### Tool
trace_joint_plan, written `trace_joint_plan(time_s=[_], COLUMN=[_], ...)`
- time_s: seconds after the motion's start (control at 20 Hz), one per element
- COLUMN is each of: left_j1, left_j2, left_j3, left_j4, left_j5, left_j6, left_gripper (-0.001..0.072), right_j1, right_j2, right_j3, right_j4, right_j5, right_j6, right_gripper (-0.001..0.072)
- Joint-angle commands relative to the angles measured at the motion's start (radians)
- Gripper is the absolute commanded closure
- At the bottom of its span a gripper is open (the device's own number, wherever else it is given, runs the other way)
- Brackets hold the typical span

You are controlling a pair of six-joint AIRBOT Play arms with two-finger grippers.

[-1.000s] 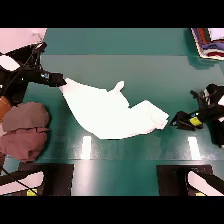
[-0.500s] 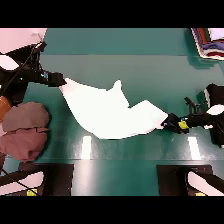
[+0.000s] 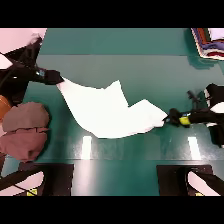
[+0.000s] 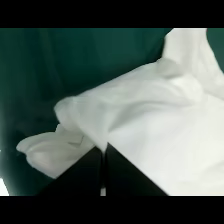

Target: Fold the shirts.

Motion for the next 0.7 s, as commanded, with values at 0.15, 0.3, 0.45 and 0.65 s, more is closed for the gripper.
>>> trace_joint_plan(time_s=[0.15,0.3,0.45,0.65], left_j1=[0.0,0.0,0.0,0.0], left_j2=[0.263,0.367,0.441,0.469], left_j3=[0.261,0.434,0.576,0.764], left_j4=[0.016,0.016,0.016,0.016], left_j5=[0.017,0.051,0.06,0.048], left_j6=[-0.047,-0.074,-0.106,-0.153], left_gripper=[0.0681,0.0681,0.0682,0.0682], right_j1=[-0.214,-0.275,-0.323,-0.396], right_j2=[0.244,0.294,0.317,0.319], right_j3=[0.412,0.649,0.845,1.048], right_j4=[0.002,0.003,0.002,0.002], right_j5=[0.153,0.157,0.157,0.16], right_j6=[-0.005,-0.031,-0.048,-0.063], right_gripper=[0.0699,0.0699,0.0699,0.0699])
